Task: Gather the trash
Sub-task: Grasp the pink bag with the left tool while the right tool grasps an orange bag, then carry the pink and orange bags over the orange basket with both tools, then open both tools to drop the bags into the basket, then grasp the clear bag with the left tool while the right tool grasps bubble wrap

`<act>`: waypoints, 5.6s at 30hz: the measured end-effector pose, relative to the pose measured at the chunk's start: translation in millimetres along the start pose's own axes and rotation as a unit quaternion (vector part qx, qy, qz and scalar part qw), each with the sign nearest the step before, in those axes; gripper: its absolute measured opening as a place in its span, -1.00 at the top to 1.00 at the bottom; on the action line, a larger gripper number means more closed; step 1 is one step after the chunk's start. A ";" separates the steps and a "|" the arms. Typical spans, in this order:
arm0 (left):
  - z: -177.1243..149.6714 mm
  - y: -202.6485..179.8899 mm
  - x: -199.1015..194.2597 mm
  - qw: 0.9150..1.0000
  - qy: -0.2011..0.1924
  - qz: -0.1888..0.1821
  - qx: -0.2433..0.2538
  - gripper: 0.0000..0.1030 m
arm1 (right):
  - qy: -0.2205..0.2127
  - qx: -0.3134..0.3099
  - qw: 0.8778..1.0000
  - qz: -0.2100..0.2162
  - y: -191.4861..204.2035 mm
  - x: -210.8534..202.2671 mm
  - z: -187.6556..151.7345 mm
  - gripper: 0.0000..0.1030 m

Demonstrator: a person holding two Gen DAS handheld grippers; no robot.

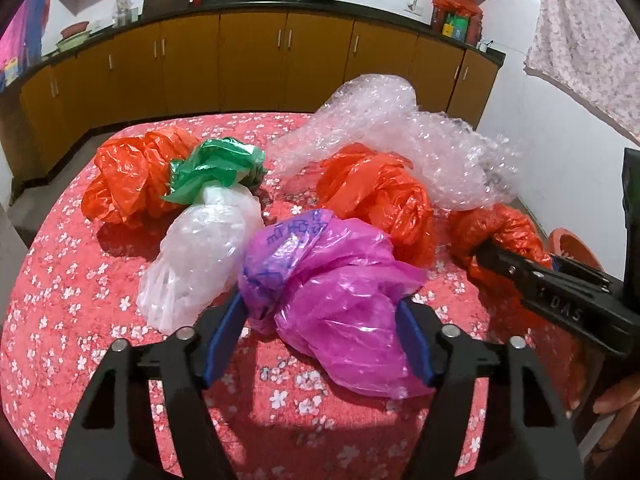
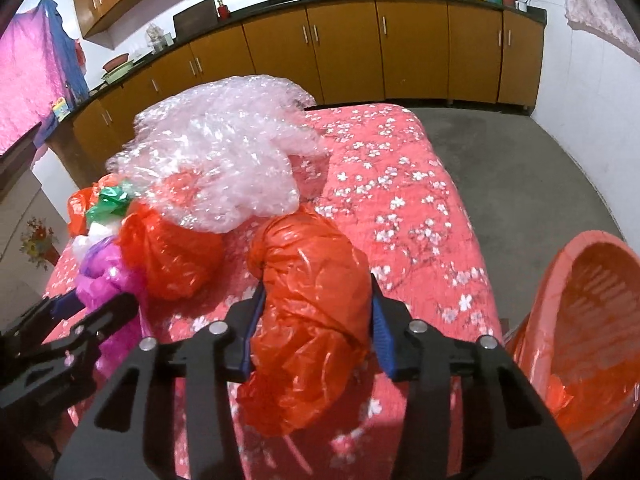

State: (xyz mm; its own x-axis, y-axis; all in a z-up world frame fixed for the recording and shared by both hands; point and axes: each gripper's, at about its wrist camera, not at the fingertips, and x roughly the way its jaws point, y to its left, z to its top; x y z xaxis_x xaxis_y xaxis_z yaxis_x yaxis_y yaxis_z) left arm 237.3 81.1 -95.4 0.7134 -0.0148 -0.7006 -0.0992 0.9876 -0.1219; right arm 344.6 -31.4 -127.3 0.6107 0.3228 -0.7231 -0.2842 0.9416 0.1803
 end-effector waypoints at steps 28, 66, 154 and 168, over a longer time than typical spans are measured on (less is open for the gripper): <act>-13.8 -15.5 -80.9 0.996 -0.061 -0.061 0.037 0.40 | -0.050 0.044 0.998 0.007 -23.1 -114.6 -51.3 0.14; 8.3 -234.7 -42.3 0.951 -0.028 -0.254 0.175 0.40 | -0.153 0.198 0.948 -0.196 -184.7 -223.8 -89.0 0.14; 7.3 55.3 -18.3 0.995 -0.059 0.079 0.016 -0.94 | -0.090 0.043 0.988 -0.120 1.7 -109.7 -42.7 -0.92; 30.6 55.2 24.0 0.999 -0.003 0.040 -0.007 -0.21 | -0.071 0.063 0.991 -0.098 -1.1 -85.3 -38.4 -0.92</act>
State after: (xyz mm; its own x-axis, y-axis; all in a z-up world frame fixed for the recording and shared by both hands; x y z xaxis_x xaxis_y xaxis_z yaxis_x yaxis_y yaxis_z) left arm 270.2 140.0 -97.4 0.7071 0.0660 -0.7040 -0.1665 0.9832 -0.0751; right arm 264.4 -63.6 -91.4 0.7456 0.1343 -0.6527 -0.0614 0.9892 0.1333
